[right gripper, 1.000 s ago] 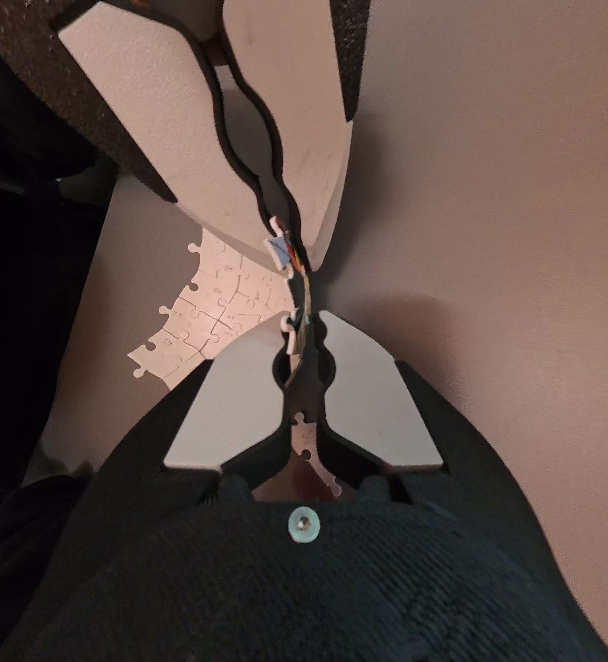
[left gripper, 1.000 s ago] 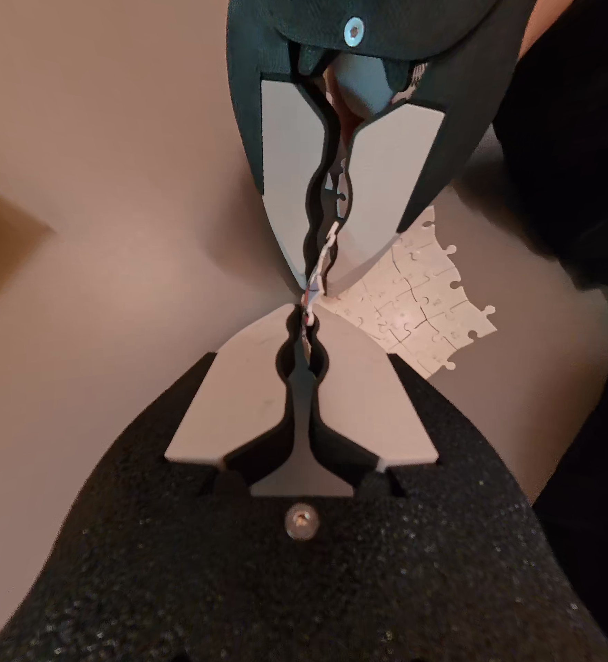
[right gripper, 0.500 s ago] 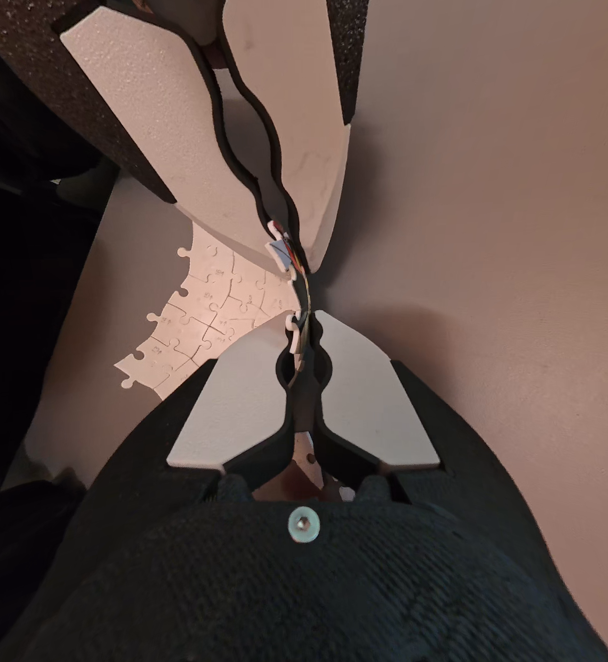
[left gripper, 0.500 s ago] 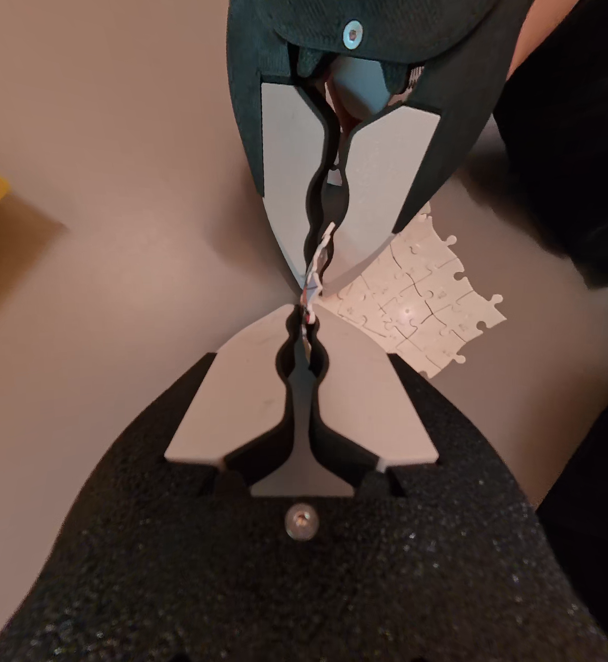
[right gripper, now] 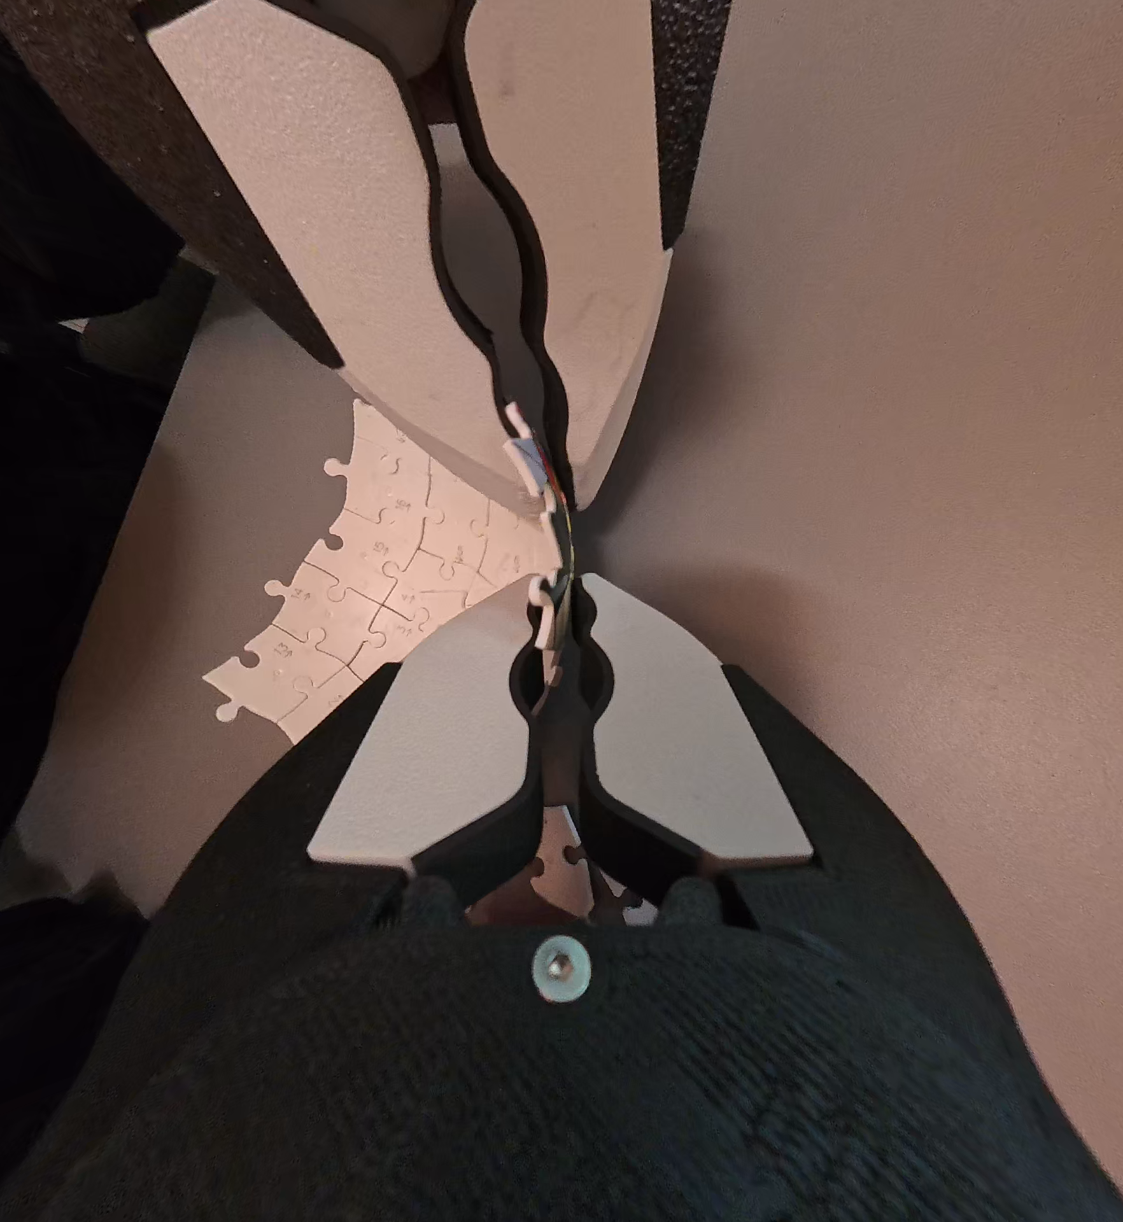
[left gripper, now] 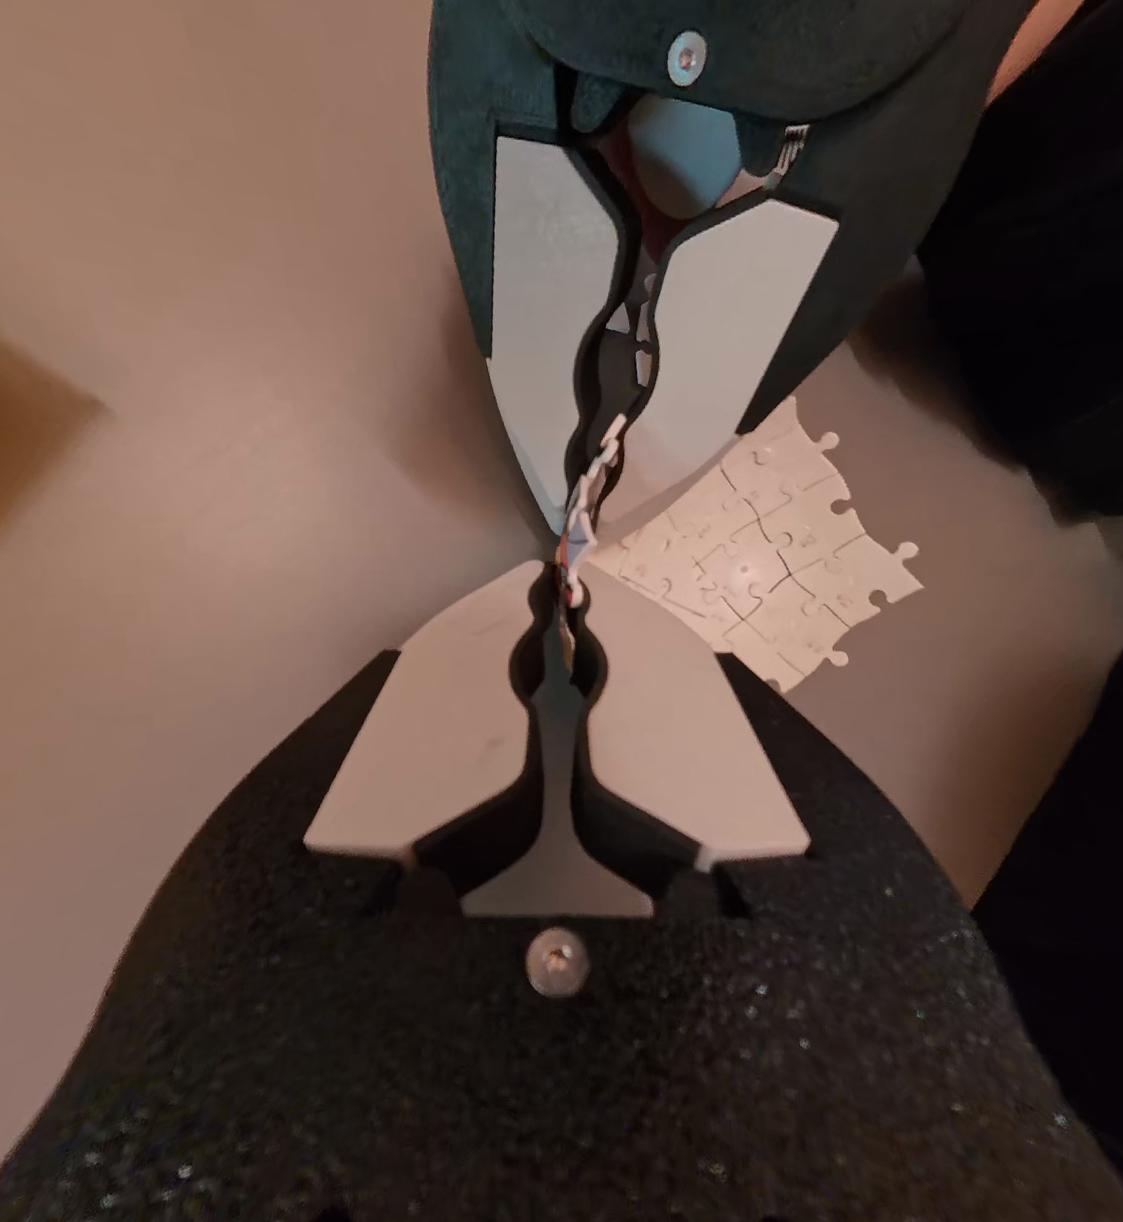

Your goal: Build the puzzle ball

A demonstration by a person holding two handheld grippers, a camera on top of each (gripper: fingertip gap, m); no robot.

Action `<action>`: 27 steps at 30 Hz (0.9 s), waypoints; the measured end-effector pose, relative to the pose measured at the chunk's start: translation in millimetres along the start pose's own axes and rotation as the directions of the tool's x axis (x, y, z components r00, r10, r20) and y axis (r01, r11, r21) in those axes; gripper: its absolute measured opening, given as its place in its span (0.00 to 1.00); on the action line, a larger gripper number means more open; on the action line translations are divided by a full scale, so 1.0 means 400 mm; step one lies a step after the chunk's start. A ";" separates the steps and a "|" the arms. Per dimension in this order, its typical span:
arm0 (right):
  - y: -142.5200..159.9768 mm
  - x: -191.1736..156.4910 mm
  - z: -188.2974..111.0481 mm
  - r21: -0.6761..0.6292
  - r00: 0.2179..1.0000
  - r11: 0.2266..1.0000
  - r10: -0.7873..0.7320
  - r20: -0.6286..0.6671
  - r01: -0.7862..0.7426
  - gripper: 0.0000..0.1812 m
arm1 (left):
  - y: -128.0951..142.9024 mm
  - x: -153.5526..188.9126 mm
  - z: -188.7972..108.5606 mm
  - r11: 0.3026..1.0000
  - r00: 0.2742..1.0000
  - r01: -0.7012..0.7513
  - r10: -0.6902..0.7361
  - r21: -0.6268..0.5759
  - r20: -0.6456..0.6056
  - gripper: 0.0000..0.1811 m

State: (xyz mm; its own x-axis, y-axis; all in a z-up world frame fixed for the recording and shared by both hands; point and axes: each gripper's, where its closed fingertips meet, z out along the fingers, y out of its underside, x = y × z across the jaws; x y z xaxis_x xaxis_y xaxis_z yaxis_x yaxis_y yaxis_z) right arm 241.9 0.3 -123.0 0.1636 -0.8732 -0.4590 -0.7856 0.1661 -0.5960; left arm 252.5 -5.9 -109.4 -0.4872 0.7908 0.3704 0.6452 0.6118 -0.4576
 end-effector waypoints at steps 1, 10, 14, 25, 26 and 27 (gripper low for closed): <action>-0.001 0.000 -0.001 0.005 1.000 1.000 -0.006 -0.003 0.006 0.03 | 0.000 -0.001 0.000 1.000 1.000 -0.003 0.003 -0.001 0.008 0.01; 0.001 0.003 -0.031 0.043 0.998 0.998 -0.051 -0.041 0.053 0.03 | -0.004 0.001 -0.005 1.000 0.999 -0.020 0.021 -0.015 0.043 0.01; 0.001 0.002 -0.022 0.030 0.998 0.998 -0.047 -0.036 0.048 0.02 | -0.003 0.000 -0.006 1.000 0.999 -0.014 0.015 -0.018 0.045 0.01; -0.021 0.025 -0.015 0.143 0.983 0.974 0.183 -0.032 -0.177 0.02 | 0.000 -0.030 -0.015 0.996 0.995 0.081 -0.082 0.023 0.064 0.01; -0.023 0.027 -0.013 0.152 0.980 0.970 0.197 -0.026 -0.190 0.02 | 0.000 -0.032 -0.015 0.996 0.994 0.087 -0.089 0.024 0.063 0.01; -0.024 0.028 -0.012 0.160 0.978 0.966 0.209 -0.020 -0.203 0.02 | 0.001 -0.034 -0.016 0.995 0.994 0.092 -0.093 0.026 0.060 0.01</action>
State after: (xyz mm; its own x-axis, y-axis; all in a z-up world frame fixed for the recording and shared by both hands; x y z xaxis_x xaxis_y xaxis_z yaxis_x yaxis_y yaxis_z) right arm 248.3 -13.4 -119.3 -0.0163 -0.8284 -0.5599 -0.6964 0.4112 -0.5881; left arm 263.3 -16.4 -109.5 -0.5798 0.7297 0.3624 0.5821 0.6822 -0.4424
